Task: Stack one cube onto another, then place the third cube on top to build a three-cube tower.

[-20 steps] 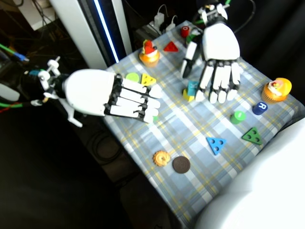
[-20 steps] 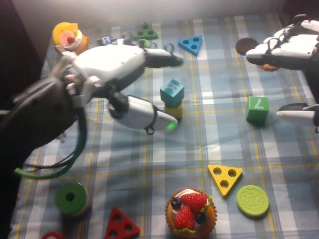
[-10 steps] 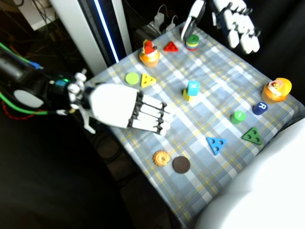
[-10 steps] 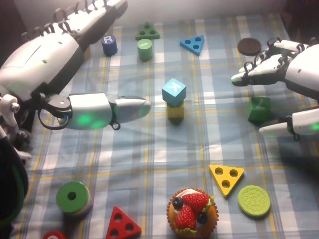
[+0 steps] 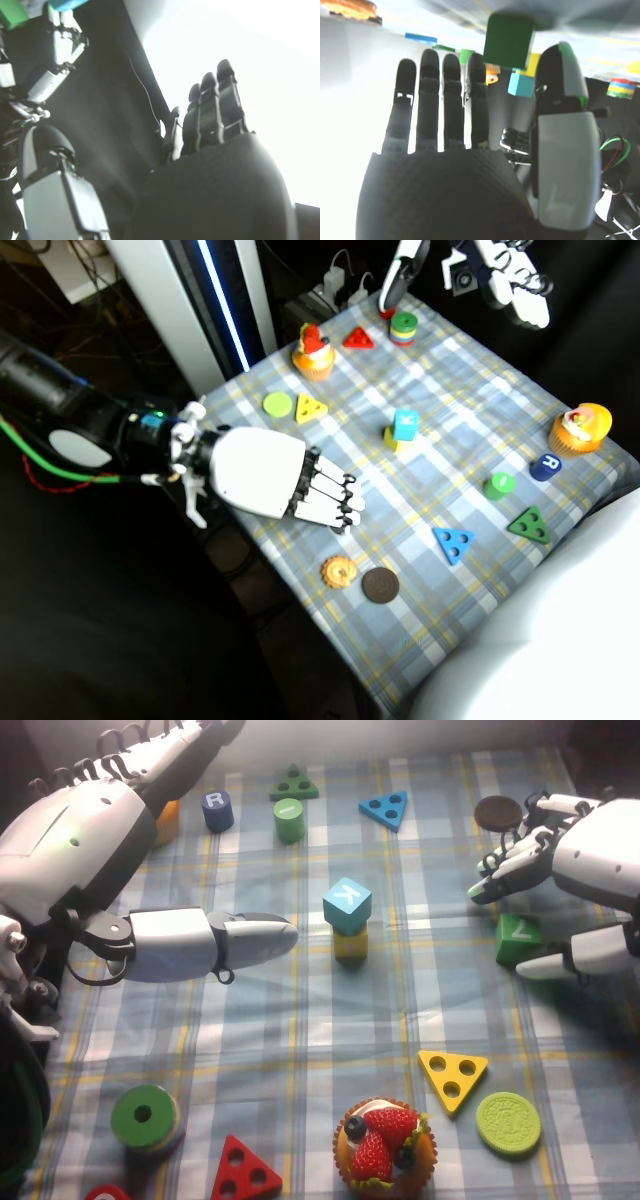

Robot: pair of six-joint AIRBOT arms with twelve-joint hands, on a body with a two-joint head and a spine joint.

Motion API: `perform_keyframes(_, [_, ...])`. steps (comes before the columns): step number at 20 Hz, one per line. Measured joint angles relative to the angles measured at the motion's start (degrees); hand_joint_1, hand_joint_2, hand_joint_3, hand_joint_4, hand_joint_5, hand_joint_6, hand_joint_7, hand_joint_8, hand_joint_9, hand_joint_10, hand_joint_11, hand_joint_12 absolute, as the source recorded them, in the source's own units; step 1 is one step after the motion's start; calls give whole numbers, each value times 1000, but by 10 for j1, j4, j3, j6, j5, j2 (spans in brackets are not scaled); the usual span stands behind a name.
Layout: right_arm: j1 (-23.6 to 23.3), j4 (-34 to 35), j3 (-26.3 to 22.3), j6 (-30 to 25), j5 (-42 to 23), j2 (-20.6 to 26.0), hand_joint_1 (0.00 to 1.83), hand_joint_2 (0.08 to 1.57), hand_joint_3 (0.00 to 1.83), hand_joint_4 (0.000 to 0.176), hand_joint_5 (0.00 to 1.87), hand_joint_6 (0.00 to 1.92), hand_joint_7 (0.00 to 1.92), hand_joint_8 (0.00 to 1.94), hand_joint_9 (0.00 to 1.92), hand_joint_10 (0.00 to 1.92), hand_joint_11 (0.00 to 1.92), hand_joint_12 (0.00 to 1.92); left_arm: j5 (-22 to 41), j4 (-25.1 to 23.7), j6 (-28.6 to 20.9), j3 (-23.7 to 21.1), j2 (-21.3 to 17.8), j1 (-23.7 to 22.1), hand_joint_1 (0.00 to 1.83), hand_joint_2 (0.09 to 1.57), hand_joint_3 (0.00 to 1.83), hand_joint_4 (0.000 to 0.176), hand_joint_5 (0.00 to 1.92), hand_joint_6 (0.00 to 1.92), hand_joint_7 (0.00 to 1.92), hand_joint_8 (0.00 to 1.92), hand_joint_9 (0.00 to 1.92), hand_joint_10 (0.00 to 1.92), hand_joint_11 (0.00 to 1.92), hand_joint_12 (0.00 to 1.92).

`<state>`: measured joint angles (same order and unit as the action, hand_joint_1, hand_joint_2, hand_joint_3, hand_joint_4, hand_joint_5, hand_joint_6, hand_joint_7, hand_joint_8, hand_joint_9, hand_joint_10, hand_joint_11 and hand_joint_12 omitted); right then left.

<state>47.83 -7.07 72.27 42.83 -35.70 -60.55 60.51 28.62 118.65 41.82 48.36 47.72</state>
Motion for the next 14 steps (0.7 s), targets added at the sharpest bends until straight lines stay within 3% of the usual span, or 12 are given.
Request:
perform_keyframes(1, [-2,2,1,1,2,0,906,1004,0,0,749,19,620,11,560,11,66,1102,0,-2,0,0,0,0,642,790,4,176,64,4,140,0,140,0,56,234])
perform_keyframes(2, [-2,3,2,1,3,0,968,974,0,0,835,11,725,12,678,26,191,1094,0,-3,0,-1,0,0,608,797,0,176,51,1,152,1,156,1,1,419])
perform_keyframes(8, [-2,2,4,1,9,-4,1009,983,0,0,968,36,768,6,694,8,179,1023,4,-3,0,-2,0,3,656,807,4,176,50,1,120,0,128,0,0,302])
perform_keyframes(9, [-2,2,4,1,9,-4,1088,1049,3,0,1050,670,805,7,723,7,197,1032,4,-3,0,-2,0,4,659,809,5,176,67,8,130,4,135,3,0,303])
perform_keyframes(10, [-2,2,4,1,9,-4,1110,1074,2,0,1040,845,821,7,736,7,206,1031,4,-3,0,-2,0,4,661,813,3,176,66,4,131,2,132,1,0,324])
perform_keyframes(14, [-16,-13,4,1,15,-4,1174,1068,1,0,1073,837,908,16,812,18,227,1162,3,5,0,-2,0,7,648,810,1,176,62,0,133,2,145,1,0,345])
